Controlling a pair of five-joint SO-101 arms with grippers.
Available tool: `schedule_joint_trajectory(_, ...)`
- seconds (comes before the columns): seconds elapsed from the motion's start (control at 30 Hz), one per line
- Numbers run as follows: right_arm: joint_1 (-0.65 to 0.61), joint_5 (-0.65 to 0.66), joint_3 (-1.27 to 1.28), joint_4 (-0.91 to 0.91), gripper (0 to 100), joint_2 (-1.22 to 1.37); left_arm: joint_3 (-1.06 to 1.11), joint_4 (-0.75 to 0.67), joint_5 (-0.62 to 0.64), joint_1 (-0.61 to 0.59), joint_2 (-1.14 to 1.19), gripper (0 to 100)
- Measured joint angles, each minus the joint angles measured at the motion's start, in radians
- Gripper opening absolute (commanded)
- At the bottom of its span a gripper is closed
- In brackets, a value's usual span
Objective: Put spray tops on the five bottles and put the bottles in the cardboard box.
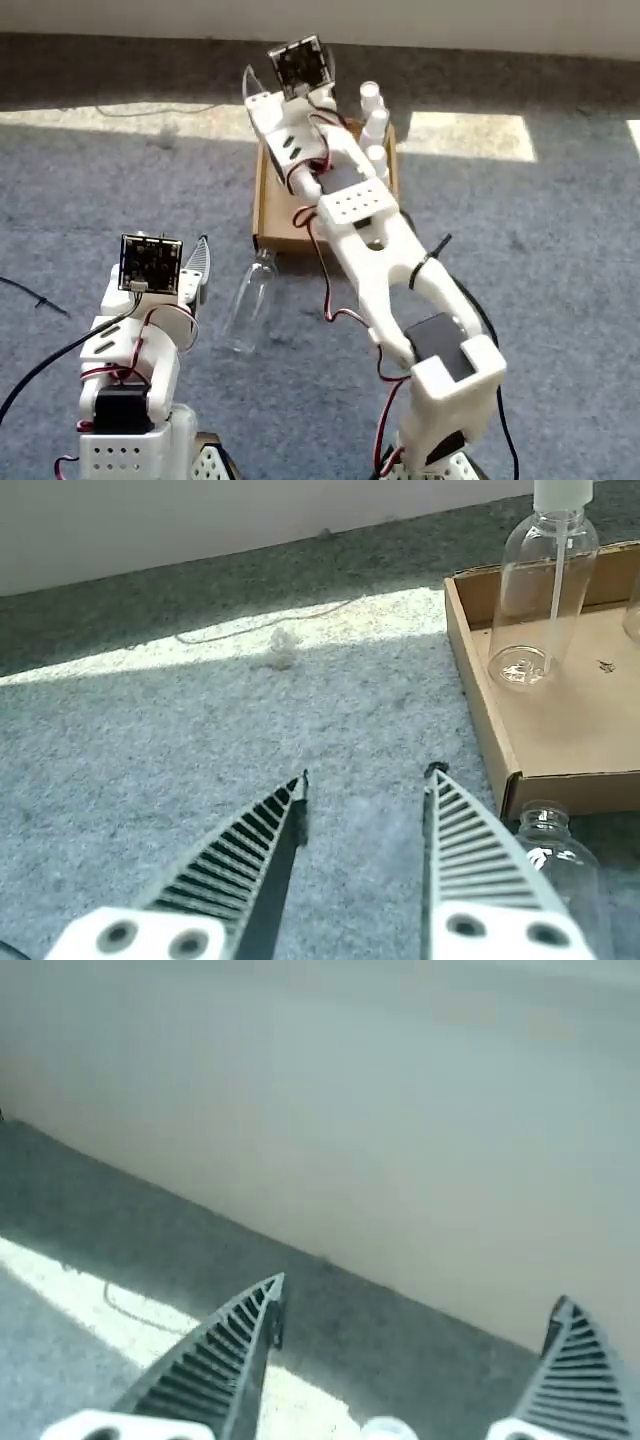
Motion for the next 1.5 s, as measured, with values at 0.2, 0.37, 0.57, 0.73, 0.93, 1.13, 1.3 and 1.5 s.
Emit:
schedule_joint_trajectory(0.2, -0.044, 0.0, -0.247, 0.374, 33.4, -0.132, 0.0, 0.0, 0.0, 0.0, -0.002, 18)
schedule_joint_trajectory(0.37, -0.138, -0.087, -0.301, 0.763, 16.6, -0.212, 0.0, 0.0, 0.0, -0.037, -0.002, 18)
schedule_joint_trajectory(0.57, -0.18, -0.396, -0.255, 1.046, 6.7, -0.256, -0.098, 0.015, -0.005, -0.264, 0.061, 18)
schedule_joint_trajectory(0.73, -0.199, -0.545, -0.175, 1.148, 6.7, -0.262, -0.371, 0.106, -0.097, -0.417, 0.364, 18)
schedule_joint_trajectory(0.93, -0.252, -0.628, -0.075, 1.198, 6.7, -0.264, -0.939, 0.373, -0.244, -0.52, 0.936, 18)
schedule_joint_trajectory(1.13, -0.315, -0.637, 0.064, 1.198, 7.0, -0.264, -1.496, 0.542, -0.334, -0.658, 1.465, 18)
schedule_joint_trajectory(1.3, -0.334, -0.637, 0.175, 1.126, 7.0, -0.264, -1.72, 0.562, -0.342, -0.729, 1.751, 18)
schedule_joint_trajectory(1.5, -0.364, -0.637, 0.338, 0.945, 7.0, -0.264, -1.746, 0.563, -0.393, -0.758, 1.903, 26)
